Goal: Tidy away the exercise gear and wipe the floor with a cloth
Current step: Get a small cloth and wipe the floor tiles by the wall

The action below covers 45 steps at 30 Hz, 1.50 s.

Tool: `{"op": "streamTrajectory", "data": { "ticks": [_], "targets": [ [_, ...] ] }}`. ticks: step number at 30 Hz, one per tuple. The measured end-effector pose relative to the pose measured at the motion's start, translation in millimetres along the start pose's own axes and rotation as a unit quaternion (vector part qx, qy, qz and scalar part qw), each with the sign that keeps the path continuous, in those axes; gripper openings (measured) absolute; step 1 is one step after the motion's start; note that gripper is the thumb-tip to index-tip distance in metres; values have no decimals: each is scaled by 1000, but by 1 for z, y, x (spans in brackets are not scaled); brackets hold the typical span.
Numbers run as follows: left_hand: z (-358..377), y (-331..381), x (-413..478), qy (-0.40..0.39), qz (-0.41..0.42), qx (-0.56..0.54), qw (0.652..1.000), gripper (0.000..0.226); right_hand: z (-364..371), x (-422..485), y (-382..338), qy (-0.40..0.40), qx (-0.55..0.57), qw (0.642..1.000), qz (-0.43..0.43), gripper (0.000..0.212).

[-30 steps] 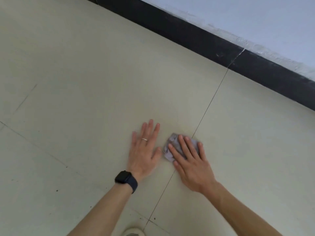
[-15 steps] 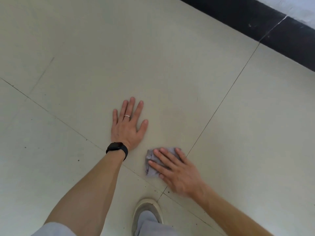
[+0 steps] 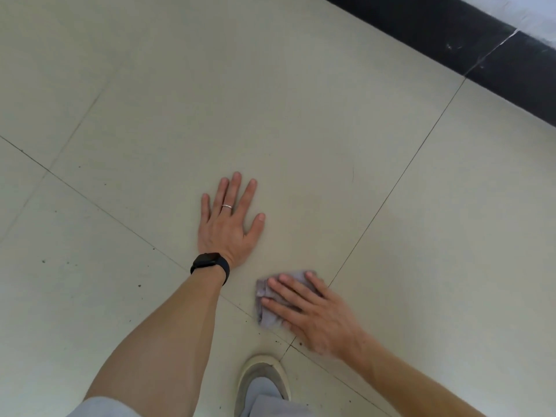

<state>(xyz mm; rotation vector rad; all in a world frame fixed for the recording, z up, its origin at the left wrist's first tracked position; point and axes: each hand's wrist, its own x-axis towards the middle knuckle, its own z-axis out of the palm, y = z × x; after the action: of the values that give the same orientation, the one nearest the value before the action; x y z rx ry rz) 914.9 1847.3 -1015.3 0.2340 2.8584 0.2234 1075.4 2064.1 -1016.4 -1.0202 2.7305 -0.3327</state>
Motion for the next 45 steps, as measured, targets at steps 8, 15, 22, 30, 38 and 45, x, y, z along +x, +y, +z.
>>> {"op": "streamTrajectory", "data": {
  "ticks": [8,15,22,30,38,45],
  "targets": [
    [1,1,1,5,-8,-12,1000,67,-67,50,167,115,124,778,605,57],
    [0,0,2,2,-3,-9,1000,67,-52,96,122,52,34,940,334,56],
    [2,-2,1,5,3,-14,1000,64,-20,12,44,-27,-9,1000,7,54],
    [-1,0,2,-10,-4,-15,1000,64,-65,96,162,91,82,848,516,57],
    [0,-3,2,-7,8,-14,1000,66,-23,47,34,6,5,999,47,54],
    [-1,0,2,0,-5,-14,1000,65,-92,101,224,91,107,817,559,56]
  ]
}}
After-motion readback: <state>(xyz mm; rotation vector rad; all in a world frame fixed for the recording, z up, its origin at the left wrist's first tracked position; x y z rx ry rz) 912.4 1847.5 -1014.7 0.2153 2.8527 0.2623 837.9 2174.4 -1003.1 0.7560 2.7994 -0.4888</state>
